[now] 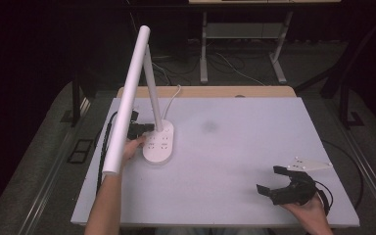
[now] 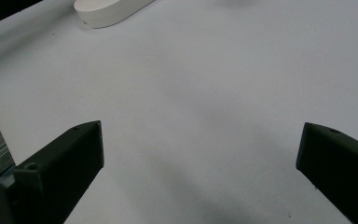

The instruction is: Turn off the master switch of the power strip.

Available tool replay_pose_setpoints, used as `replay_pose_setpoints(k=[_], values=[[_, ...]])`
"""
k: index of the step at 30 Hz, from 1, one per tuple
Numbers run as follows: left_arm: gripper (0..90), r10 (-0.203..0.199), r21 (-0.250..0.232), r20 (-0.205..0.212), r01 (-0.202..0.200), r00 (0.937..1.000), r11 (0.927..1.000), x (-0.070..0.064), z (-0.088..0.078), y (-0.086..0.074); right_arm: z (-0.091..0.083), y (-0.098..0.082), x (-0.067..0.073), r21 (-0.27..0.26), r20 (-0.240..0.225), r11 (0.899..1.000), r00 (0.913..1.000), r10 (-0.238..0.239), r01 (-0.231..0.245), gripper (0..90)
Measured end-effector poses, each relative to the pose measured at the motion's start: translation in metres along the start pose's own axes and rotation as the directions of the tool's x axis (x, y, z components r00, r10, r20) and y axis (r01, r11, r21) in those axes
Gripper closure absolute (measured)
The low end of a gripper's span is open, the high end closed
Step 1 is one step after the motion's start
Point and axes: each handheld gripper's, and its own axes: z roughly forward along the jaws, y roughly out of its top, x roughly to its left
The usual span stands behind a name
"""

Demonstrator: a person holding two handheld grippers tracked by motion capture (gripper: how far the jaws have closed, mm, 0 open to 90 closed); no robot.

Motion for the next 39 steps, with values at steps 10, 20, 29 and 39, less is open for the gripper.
replay_pose_setpoints(k=[10,20,29,39], values=[[90.0,0.005,-0.049,-0.030,-0.006,0.9995,0.9988,0.002,-0.015,0.005,0.001,0.000,-0.001,0.002,0.000,1.000,1.0000,0.002,-0.002,0.0],[87.3,0.010,-0.076,-0.062,-0.015,0.9980,0.9970,0.003,-0.041,0.006,0.002,0.000,-0.001,0.007,-0.003,1.000,1.0000,0.002,-0.002,0.0],[71.8,0.007,-0.131,-0.043,-0.012,0.9991,0.9914,-0.006,-0.059,-0.003,0.002,0.000,-0.001,0.005,-0.004,1.000,1.0000,-0.004,0.004,0.0],[33.0,-0.013,-0.178,0.008,0.014,0.9999,0.9840,-0.013,-0.075,-0.022,0.000,0.000,-0.001,-0.001,-0.004,1.000,1.0000,0.000,0.000,0.0]])
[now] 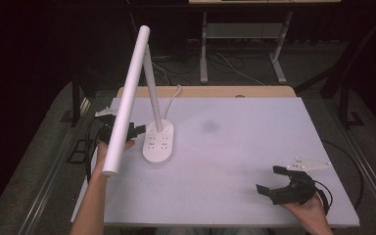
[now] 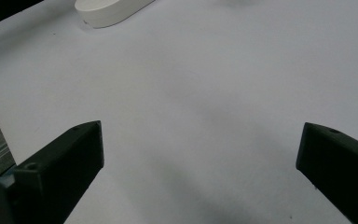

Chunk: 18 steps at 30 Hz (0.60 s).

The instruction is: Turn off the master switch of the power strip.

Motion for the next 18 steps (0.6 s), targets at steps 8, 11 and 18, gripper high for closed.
replay_pose_setpoints(k=[8,11,18], values=[[1.9,0.025,-0.013,0.061,-0.025,0.9978,0.9996,-0.007,-0.016,-0.018,0.000,0.000,0.000,0.000,-0.002,1.000,1.0000,0.001,-0.001,0.0],[0.0,0.035,-0.012,0.072,-0.034,0.9968,0.9993,-0.010,-0.020,-0.022,0.000,0.000,0.000,0.001,-0.001,1.000,1.0000,0.000,0.000,0.0],[0.0,0.065,-0.026,0.078,-0.063,0.9949,0.9977,-0.021,-0.033,-0.034,0.000,0.000,0.002,0.003,-0.003,1.000,1.0000,-0.003,0.003,0.0]])
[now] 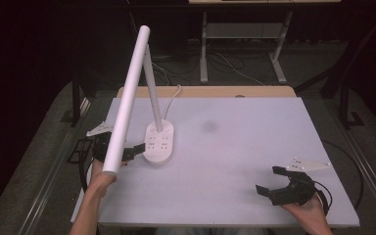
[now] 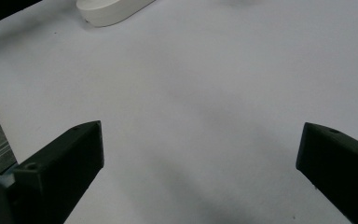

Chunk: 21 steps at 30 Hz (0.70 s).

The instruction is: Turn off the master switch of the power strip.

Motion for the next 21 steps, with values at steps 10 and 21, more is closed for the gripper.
replay_pose_setpoints(k=[10,21], values=[[0.0,0.012,-0.013,0.028,-0.011,0.9995,0.9998,-0.017,-0.010,-0.024,0.002,0.001,0.003,0.009,-0.005,1.000,0.9999,-0.009,0.009,0.0],[0.0,0.053,-0.027,0.063,-0.051,0.9966,0.9983,-0.040,-0.012,-0.040,0.001,0.000,0.003,0.004,-0.001,1.000,1.0000,-0.007,0.007,0.0]])
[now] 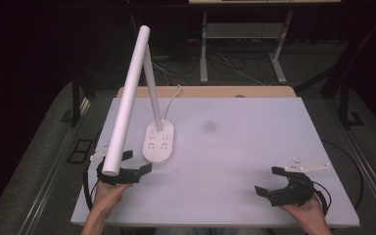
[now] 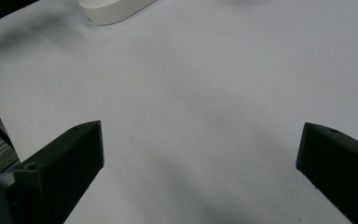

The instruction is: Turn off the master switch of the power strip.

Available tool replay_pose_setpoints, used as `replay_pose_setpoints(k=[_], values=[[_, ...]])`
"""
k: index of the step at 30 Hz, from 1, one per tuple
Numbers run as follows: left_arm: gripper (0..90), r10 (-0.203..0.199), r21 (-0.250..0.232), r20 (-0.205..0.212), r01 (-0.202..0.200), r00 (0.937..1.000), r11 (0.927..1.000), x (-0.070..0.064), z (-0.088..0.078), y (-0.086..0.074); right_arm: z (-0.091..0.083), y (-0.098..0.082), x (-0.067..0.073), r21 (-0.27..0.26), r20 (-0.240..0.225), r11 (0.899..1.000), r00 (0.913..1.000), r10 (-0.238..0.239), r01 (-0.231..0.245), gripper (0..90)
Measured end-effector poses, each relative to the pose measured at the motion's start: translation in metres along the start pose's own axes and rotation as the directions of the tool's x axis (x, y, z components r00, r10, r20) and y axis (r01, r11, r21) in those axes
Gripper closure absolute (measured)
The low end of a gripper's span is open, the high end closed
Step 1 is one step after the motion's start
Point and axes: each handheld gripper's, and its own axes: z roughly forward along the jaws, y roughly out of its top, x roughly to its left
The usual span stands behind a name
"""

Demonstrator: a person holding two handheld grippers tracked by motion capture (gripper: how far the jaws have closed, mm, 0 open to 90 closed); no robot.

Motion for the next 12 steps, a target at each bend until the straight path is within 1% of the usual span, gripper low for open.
replay_pose_setpoints(k=[3,6,12], values=[[0.0,0.010,-0.005,0.019,-0.010,0.9998,0.9999,-0.008,0.001,-0.001,-0.001,0.000,0.000,-0.003,0.000,1.000,1.0000,0.001,-0.001,0.0],[0.0,0.035,0.005,0.027,-0.035,0.9990,0.9994,-0.015,0.003,-0.003,-0.002,0.000,-0.001,-0.004,-0.002,1.000,1.0000,0.001,-0.001,0.0],[0.0,0.052,0.014,0.037,-0.053,0.9979,0.9985,-0.021,0.006,-0.010,-0.004,-0.001,-0.002,-0.008,-0.003,1.000,0.9999,0.011,-0.011,0.0]])
